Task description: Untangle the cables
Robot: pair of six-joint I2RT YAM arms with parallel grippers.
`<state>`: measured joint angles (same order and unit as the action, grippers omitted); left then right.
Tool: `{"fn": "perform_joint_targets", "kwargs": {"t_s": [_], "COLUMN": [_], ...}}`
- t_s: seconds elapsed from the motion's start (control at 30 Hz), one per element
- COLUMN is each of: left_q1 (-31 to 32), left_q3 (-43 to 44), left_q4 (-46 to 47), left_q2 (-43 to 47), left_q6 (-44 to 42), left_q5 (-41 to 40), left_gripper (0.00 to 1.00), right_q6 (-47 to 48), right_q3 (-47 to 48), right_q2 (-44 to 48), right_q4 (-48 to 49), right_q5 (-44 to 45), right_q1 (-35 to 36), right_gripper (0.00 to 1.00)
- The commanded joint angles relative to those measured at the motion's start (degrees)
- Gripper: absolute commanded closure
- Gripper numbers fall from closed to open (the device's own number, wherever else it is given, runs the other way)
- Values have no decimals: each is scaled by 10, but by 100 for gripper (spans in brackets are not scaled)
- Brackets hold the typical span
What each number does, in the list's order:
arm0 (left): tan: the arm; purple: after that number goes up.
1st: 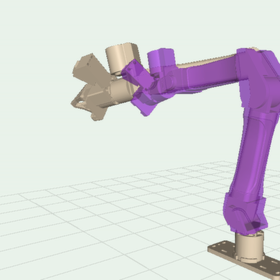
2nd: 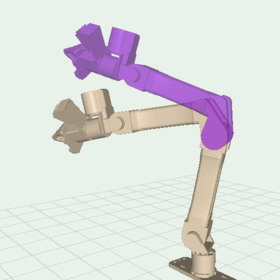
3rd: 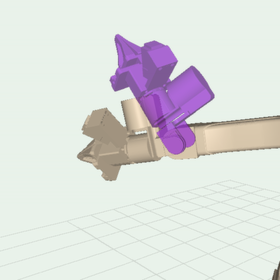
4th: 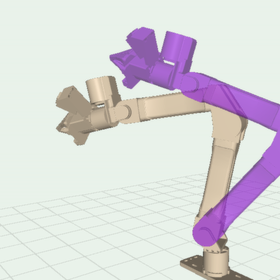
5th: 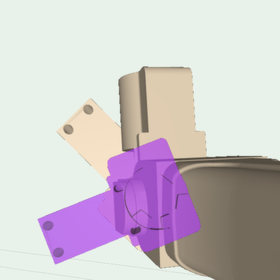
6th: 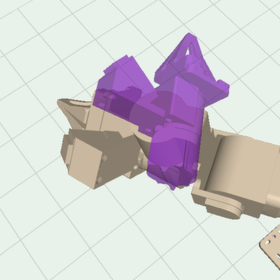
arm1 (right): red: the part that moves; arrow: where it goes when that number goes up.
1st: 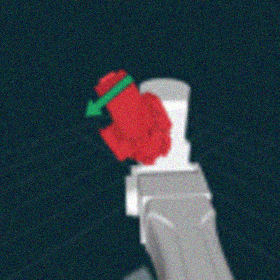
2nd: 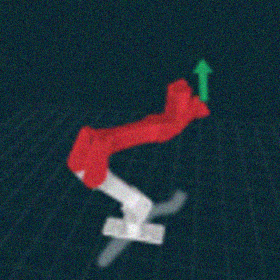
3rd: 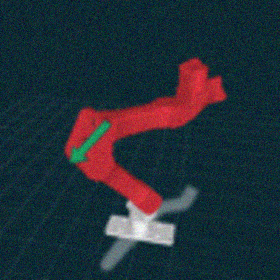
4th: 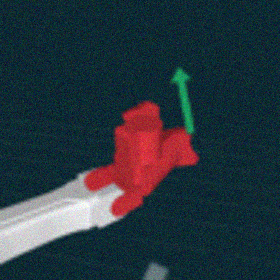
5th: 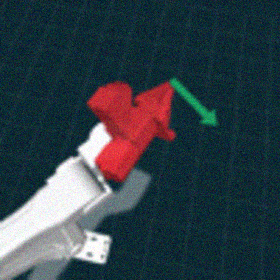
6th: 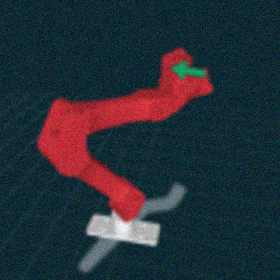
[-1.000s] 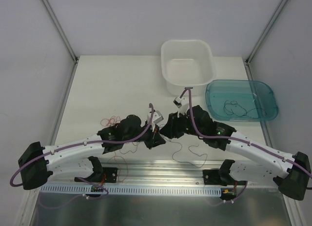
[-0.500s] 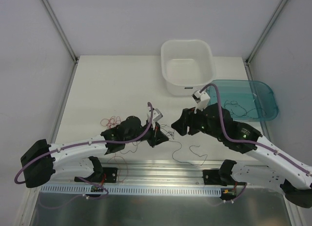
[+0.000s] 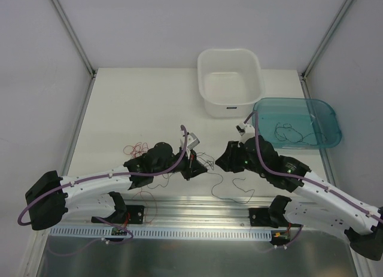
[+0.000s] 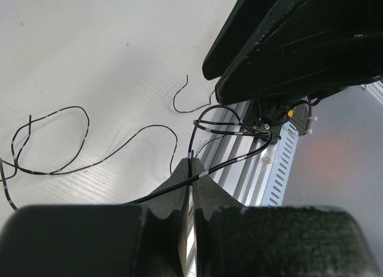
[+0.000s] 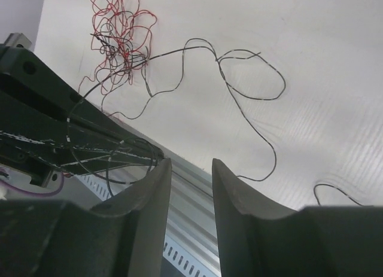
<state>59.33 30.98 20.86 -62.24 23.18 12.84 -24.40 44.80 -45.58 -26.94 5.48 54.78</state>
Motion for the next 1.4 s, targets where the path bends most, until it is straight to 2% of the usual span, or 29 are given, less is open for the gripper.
{"fn": "perform_joint_targets", "kwargs": {"t_s": [0.0, 0.2, 0.57, 0.9, 1.0, 1.03, 1.1, 1.17, 1.23, 1.27, 1.3, 1.33, 1.37], "left_q1": [5, 5, 5, 5, 5, 5, 5, 5, 5, 5, 5, 5, 5], "left_q3": [-3, -2, 5, 7, 7, 7, 6, 8, 11, 12, 13, 13, 14], "left_q4": [35, 28, 23, 19, 18, 17, 10, -4, -42, -58, -70, -98, -112], "left_q2": [14, 14, 17, 22, 26, 28, 30, 32, 39, 43, 48, 66, 76], "left_q6": [-7, -11, -16, -23, -25, -25, -26, -27, -31, -33, -36, -42, -46], "left_q5": [1, -4, -7, -21, -26, -29, -31, -32, -27, -26, -24, -22, -20], "left_gripper": [100, 100, 100, 100, 100, 100, 100, 100, 89, 79, 57, 44, 36], "right_q6": [-36, -50, -53, -56, -53, -50, -39, -24, 8, 20, 33, 59, 71], "right_q3": [-6, -19, -23, -23, -21, -22, -19, -5, 12, 23, 45, 59, 72], "right_q2": [0, 15, 8, -21, -27, -27, -22, -21, -21, -25, -30, -45, -56], "right_q4": [92, 111, 120, 127, 123, 121, 112, 86, 63, 48, 17, 1, -17], "right_q5": [-41, -39, -49, -107, -111, -108, -102, -83, -61, -59, -37, -32, -28], "right_q1": [-6, -6, -6, -6, -6, -6, -6, -6, -7, -7, -7, -6, -6], "right_gripper": [64, 69, 73, 77, 85, 92, 99, 99, 99, 99, 99, 99, 99]}}
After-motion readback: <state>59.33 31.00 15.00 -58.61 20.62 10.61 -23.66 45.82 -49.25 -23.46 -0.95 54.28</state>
